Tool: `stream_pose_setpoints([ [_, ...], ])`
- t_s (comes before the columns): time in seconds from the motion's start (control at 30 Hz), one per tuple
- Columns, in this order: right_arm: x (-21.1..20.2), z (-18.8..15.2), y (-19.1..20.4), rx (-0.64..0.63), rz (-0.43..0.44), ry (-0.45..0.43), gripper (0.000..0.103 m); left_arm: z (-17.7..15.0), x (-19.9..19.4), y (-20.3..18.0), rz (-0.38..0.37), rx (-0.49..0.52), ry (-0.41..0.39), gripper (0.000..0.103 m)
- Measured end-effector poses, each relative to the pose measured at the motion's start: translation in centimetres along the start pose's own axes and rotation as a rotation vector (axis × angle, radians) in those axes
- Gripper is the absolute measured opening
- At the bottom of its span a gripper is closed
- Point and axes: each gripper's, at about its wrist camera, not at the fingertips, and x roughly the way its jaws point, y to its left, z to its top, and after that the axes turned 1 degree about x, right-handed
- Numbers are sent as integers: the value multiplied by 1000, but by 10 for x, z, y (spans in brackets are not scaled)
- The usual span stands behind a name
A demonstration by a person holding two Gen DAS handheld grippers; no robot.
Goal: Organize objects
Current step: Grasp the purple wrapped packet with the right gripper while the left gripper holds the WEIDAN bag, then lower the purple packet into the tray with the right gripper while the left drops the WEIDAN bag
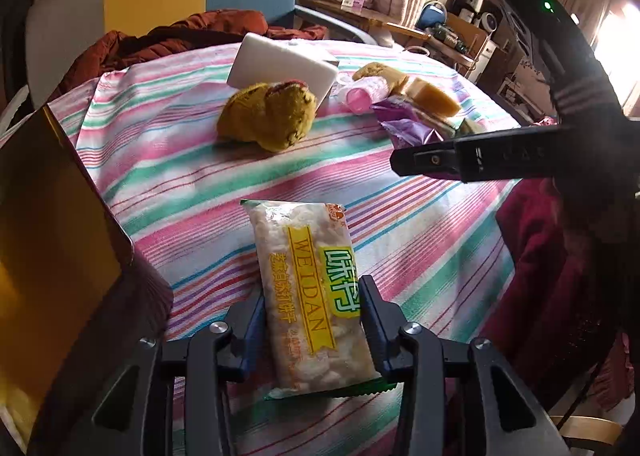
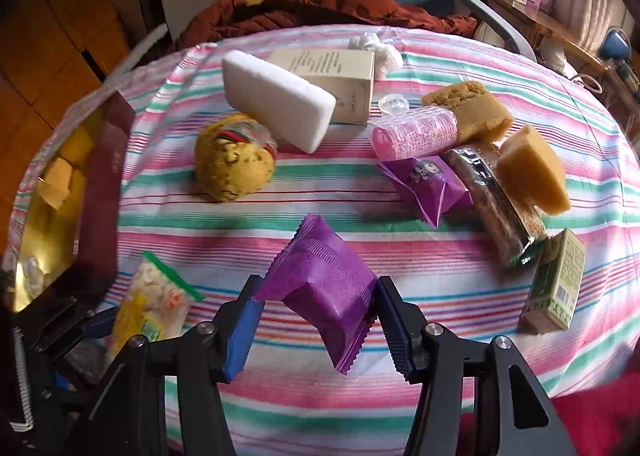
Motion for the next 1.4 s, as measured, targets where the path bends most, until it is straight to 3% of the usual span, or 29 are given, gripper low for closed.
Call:
stream_pose_setpoints([
  [0.23,-22,-6,11,22,22,-66,57,6,-37,-7,-4,20,-91,43],
  [0.43,-49,6,52,-22,87,-147,57,7,-87,17,29,-66,-187,43],
  [0.6,-64,26,108,-125,192,-193,57,-3,-132,64,131,-212,-276,43],
  [0.77,-61,41,177,-221,318,-184,57,-26,-168,123,261,-368,-339,43],
  [0.87,-48,47,216,-256,356,-159,58,-36,-175,167,352,-476,-315,44],
  [0.9,-43,50,229,-260,363,-152,59,-39,-175,180,374,-516,-307,44],
  [1.0,-32,55,256,-254,422,-127,67,-54,-175,212,394,-635,-282,58],
  [1.07,-29,52,270,-265,421,-131,82,-65,-175,223,399,-686,-271,61],
  [1.17,-25,41,280,-282,429,-115,85,-76,-177,223,430,-692,-273,61],
  [1.4,-25,10,284,-331,349,-136,100,-89,-192,209,497,-699,-312,61],
])
